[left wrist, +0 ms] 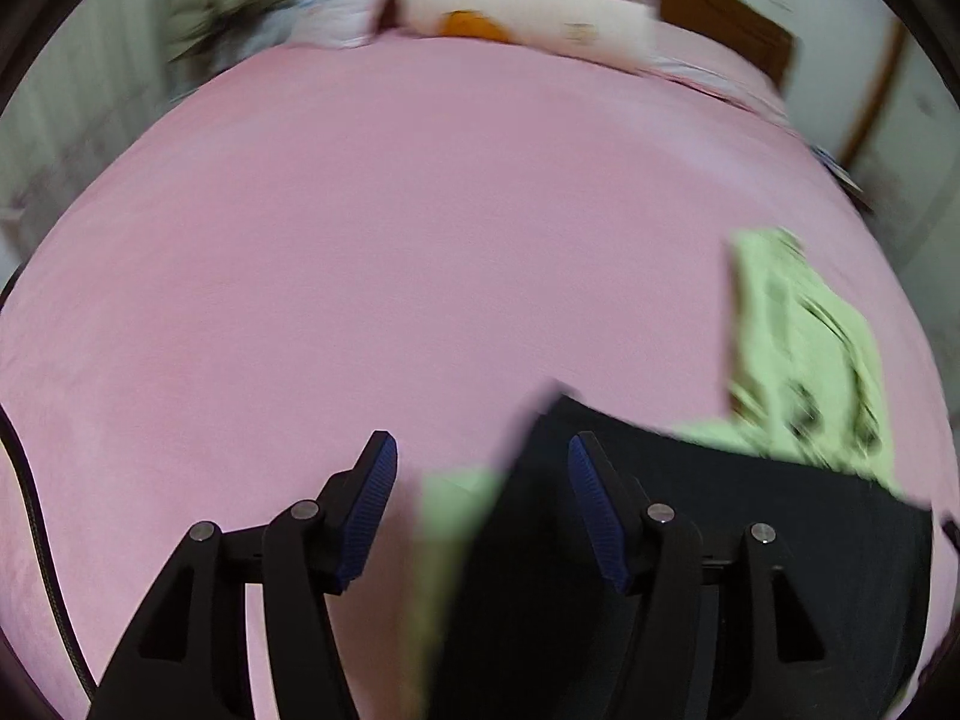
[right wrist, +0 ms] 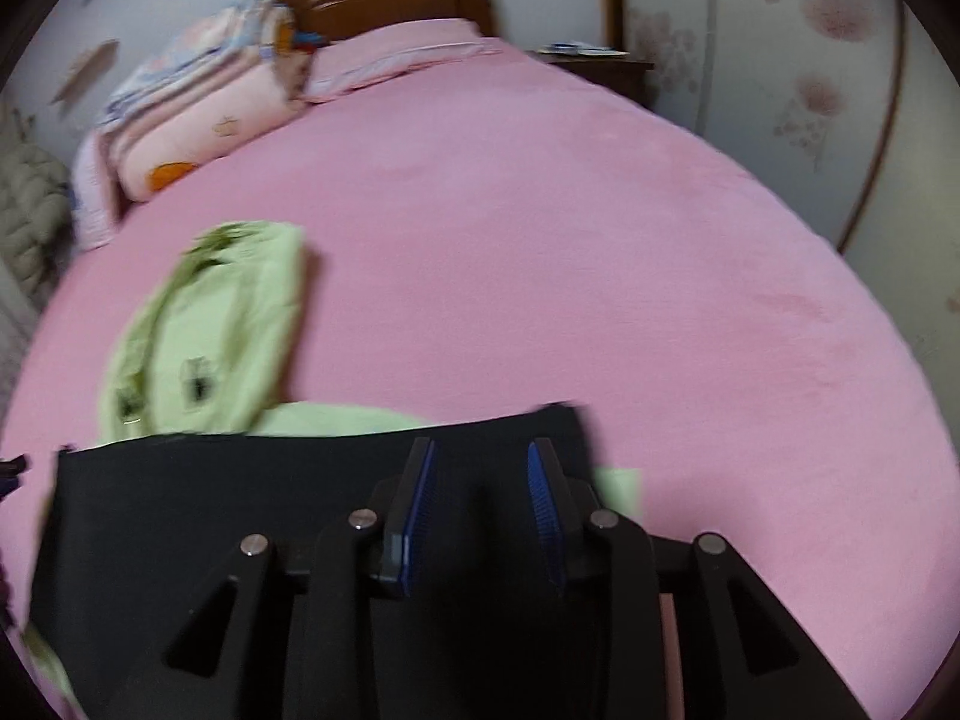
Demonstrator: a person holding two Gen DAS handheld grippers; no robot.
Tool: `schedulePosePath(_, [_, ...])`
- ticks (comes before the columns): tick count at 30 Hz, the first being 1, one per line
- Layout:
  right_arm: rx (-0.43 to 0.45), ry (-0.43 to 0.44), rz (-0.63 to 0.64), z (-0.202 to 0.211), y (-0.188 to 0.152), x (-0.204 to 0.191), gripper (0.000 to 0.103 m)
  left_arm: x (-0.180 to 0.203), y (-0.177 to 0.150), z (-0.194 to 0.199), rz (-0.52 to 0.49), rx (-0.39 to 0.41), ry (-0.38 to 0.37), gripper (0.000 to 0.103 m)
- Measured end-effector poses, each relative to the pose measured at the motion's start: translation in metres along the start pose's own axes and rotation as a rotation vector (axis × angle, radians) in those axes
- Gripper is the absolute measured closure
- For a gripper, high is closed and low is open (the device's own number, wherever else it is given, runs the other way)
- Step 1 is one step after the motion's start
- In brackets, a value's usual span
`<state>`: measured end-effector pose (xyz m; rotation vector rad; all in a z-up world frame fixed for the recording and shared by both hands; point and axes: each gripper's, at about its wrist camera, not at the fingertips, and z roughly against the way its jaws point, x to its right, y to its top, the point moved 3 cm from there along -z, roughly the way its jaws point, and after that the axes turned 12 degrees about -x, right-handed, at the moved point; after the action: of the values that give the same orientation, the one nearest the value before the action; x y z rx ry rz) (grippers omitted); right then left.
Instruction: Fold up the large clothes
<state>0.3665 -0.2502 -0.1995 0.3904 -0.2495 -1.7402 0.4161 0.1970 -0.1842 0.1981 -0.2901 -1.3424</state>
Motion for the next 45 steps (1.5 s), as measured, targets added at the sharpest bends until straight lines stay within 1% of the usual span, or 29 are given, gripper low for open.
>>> schedulePosePath(3, [-0.037, 0.064, 0.083, -0.005, -0.014, -0.048, 0.071, 0.041, -0.030, 0.000, -0.067, -0.013, -0.061, 0.045])
schedulePosePath(5, [-0.074, 0.110, 0.133, -0.013, -0.028, -0.083, 0.071, 0.062, -0.050, -0.004, -0.086, -0.012, -0.070, 0.045])
schedulePosePath(6, [-0.093, 0.128, 0.165, -0.020, -0.036, -0.101, 0.071, 0.073, -0.060, -0.008, -0.104, -0.005, -0.053, 0.045])
schedulePosePath(8, [-0.104, 0.117, 0.210, -0.029, -0.051, -0.119, 0.071, 0.083, -0.077, -0.017, -0.146, 0.007, 0.008, 0.045])
schedulePosePath(9, [-0.104, 0.079, 0.242, -0.036, -0.059, -0.126, 0.071, 0.084, -0.089, -0.022, -0.168, 0.015, 0.050, 0.045])
schedulePosePath(10, [-0.096, 0.046, 0.260, -0.041, -0.065, -0.128, 0.071, 0.082, -0.094, -0.026, -0.182, 0.025, 0.081, 0.042])
schedulePosePath(11, [-0.086, 0.028, 0.268, -0.041, -0.069, -0.125, 0.071, 0.075, -0.098, -0.029, -0.181, 0.034, 0.096, 0.033])
schedulePosePath(13, [-0.058, -0.013, 0.252, -0.043, -0.071, -0.106, 0.071, 0.055, -0.100, -0.029, -0.139, 0.046, 0.077, 0.027])
schedulePosePath(14, [-0.052, -0.026, 0.243, -0.041, -0.072, -0.099, 0.071, 0.046, -0.098, -0.029, -0.115, 0.045, 0.069, 0.027])
schedulePosePath(15, [-0.046, -0.048, 0.226, -0.040, -0.071, -0.086, 0.072, 0.035, -0.098, -0.029, -0.096, 0.040, 0.076, 0.027])
schedulePosePath(17, [-0.031, -0.108, 0.188, -0.036, -0.071, -0.055, 0.074, 0.015, -0.100, -0.027, -0.067, 0.034, 0.123, 0.027])
schedulePosePath(19, [-0.019, -0.188, 0.118, -0.030, -0.071, -0.014, 0.071, -0.003, -0.104, -0.027, -0.035, 0.012, 0.159, 0.026])
schedulePosePath(21, [-0.017, -0.226, 0.046, -0.026, -0.074, 0.025, 0.071, -0.025, -0.111, -0.029, 0.019, -0.018, 0.106, 0.023])
schedulePosePath(22, [-0.020, -0.231, 0.017, -0.025, -0.077, 0.039, 0.071, -0.034, -0.116, -0.027, 0.039, -0.022, 0.090, 0.021])
schedulePosePath(23, [-0.025, -0.231, -0.011, -0.023, -0.080, 0.052, 0.071, -0.039, -0.119, -0.024, 0.041, -0.020, 0.097, 0.021])
schedulePosePath(24, [-0.027, -0.234, -0.057, -0.018, -0.085, 0.070, 0.070, -0.041, -0.124, -0.020, 0.031, -0.014, 0.117, 0.021])
schedulePosePath(25, [-0.028, -0.224, -0.090, -0.013, -0.089, 0.079, 0.066, -0.043, -0.129, -0.015, 0.022, -0.008, 0.141, 0.021])
schedulePosePath(26, [-0.028, -0.202, -0.124, -0.008, -0.094, 0.087, 0.066, -0.043, -0.134, -0.009, 0.020, -0.007, 0.155, 0.021])
schedulePosePath(28, [-0.020, -0.129, -0.193, 0.008, -0.106, 0.098, 0.066, -0.043, -0.139, 0.000, 0.033, -0.005, 0.158, 0.021])
schedulePosePath(30, [-0.010, -0.072, -0.224, 0.022, -0.118, 0.096, 0.066, -0.045, -0.147, 0.019, 0.045, 0.016, 0.140, 0.021])
schedulePosePath(31, [0.003, -0.035, -0.222, 0.032, -0.127, 0.090, 0.066, -0.057, -0.136, 0.029, 0.048, 0.029, 0.130, 0.021])
schedulePosePath(35, [0.035, 0.028, -0.154, 0.057, -0.158, 0.057, 0.066, -0.044, -0.166, 0.064, 0.052, 0.097, 0.098, 0.021])
schedulePosePath(38, [0.044, 0.069, -0.087, 0.062, -0.183, 0.028, 0.066, -0.035, -0.192, 0.075, 0.042, 0.112, 0.082, 0.021])
schedulePosePath(40, [0.035, 0.080, -0.035, 0.060, -0.196, 0.013, 0.066, -0.031, -0.205, 0.074, 0.028, 0.095, 0.088, 0.021])
schedulePosePath(41, [0.028, 0.074, -0.023, 0.058, -0.201, 0.011, 0.066, -0.039, -0.212, 0.074, 0.022, 0.081, 0.101, 0.021])
schedulePosePath(45, [-0.034, 0.062, -0.034, 0.040, -0.209, 0.022, 0.066, -0.041, -0.232, 0.050, 0.017, -0.005, 0.169, 0.021])
